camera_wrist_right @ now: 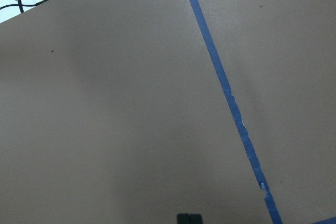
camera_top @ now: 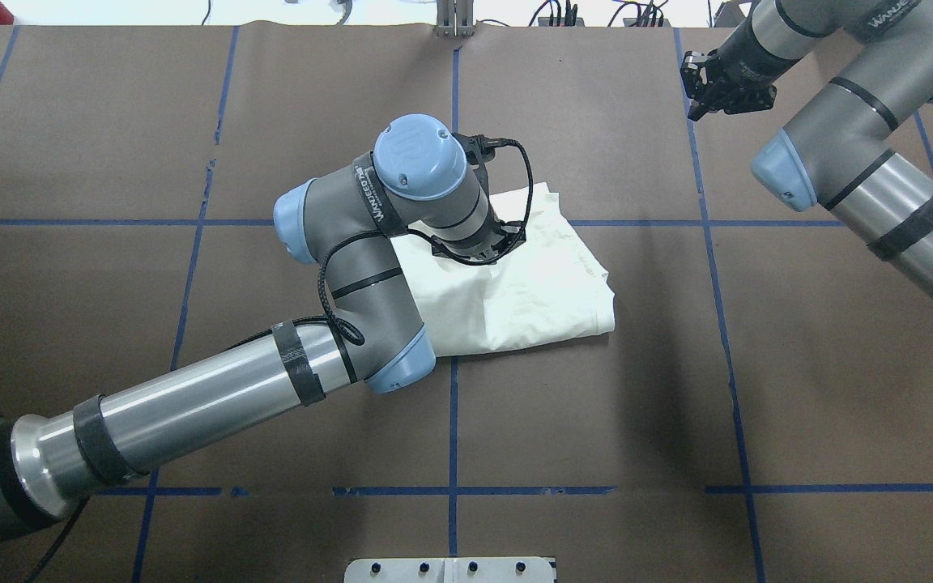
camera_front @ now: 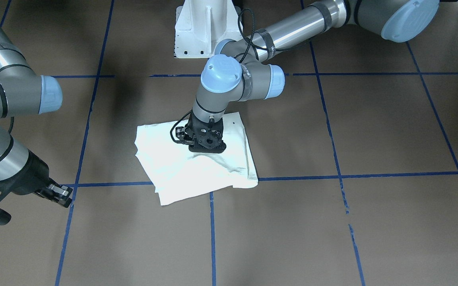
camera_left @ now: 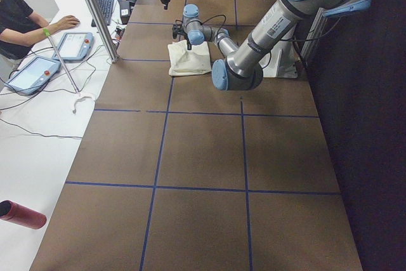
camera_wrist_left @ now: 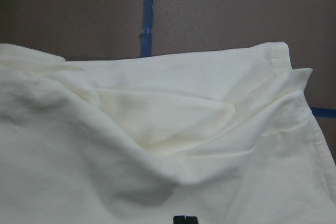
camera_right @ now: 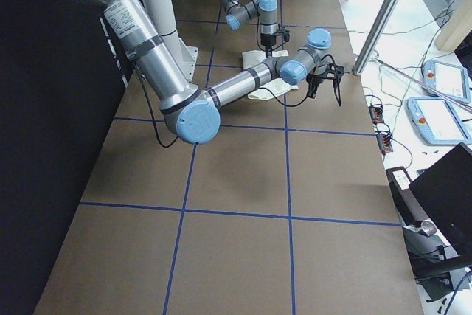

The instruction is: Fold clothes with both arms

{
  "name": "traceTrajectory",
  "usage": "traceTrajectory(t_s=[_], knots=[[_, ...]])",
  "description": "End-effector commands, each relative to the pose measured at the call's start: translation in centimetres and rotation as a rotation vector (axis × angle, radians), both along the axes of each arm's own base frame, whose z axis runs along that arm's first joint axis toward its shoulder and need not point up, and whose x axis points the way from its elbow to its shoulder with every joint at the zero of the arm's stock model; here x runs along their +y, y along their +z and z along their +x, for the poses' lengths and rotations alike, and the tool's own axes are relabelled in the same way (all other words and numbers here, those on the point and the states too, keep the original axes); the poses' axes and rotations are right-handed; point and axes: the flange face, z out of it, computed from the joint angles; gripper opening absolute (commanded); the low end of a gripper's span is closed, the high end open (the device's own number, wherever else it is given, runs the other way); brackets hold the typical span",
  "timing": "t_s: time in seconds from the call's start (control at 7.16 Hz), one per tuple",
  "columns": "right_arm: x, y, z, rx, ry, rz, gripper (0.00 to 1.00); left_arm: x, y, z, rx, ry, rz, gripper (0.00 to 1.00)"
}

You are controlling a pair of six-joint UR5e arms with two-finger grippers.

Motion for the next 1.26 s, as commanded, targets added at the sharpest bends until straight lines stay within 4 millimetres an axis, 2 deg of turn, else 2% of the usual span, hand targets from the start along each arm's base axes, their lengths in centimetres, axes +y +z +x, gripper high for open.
traceTrajectory(t_s=[0.0, 0.14, 0.28, 0.42, 0.56, 0.7, 0.84, 0.98, 1.12], knots=[[0.2, 0.0, 0.1, -0.001, -0.001, 0.002, 0.00, -2.4, 2.8, 0.5, -0.018, -0.005, 0.022, 0.00], [0.2, 0.1, 0.0, 0.000, -0.001, -0.001, 0.00, -6.3, 3.2, -2.7, -0.036, -0.031, 0.071, 0.00], [0.3, 0.2, 0.1, 0.000, -0.001, -0.001, 0.00, -10.7, 4.4, -6.9, -0.067, -0.047, 0.126, 0.00], [0.4, -0.4, 0.2, -0.006, 0.000, 0.006, 0.00, -13.6, 4.9, -10.7, -0.068, -0.016, 0.140, 0.00], [0.7, -0.6, 0.0, -0.022, -0.016, -0.003, 0.00, -13.4, 7.7, -11.5, -0.077, -0.006, 0.116, 0.00], [0.7, -0.3, 0.0, -0.020, -0.016, -0.007, 0.00, -11.9, 10.0, -13.0, -0.069, -0.014, 0.116, 0.00], [0.7, -0.3, 0.1, -0.021, -0.014, -0.006, 0.00, -10.4, 11.1, -14.2, -0.051, -0.025, 0.103, 0.10], [1.2, 0.3, 0.5, -0.020, -0.014, -0.009, 0.00, -9.5, 10.5, -13.6, -0.021, -0.044, 0.061, 0.34], [2.5, 1.6, 1.2, -0.015, -0.014, -0.014, 0.21, -8.0, 10.0, -12.1, 0.032, -0.052, 0.040, 0.44]])
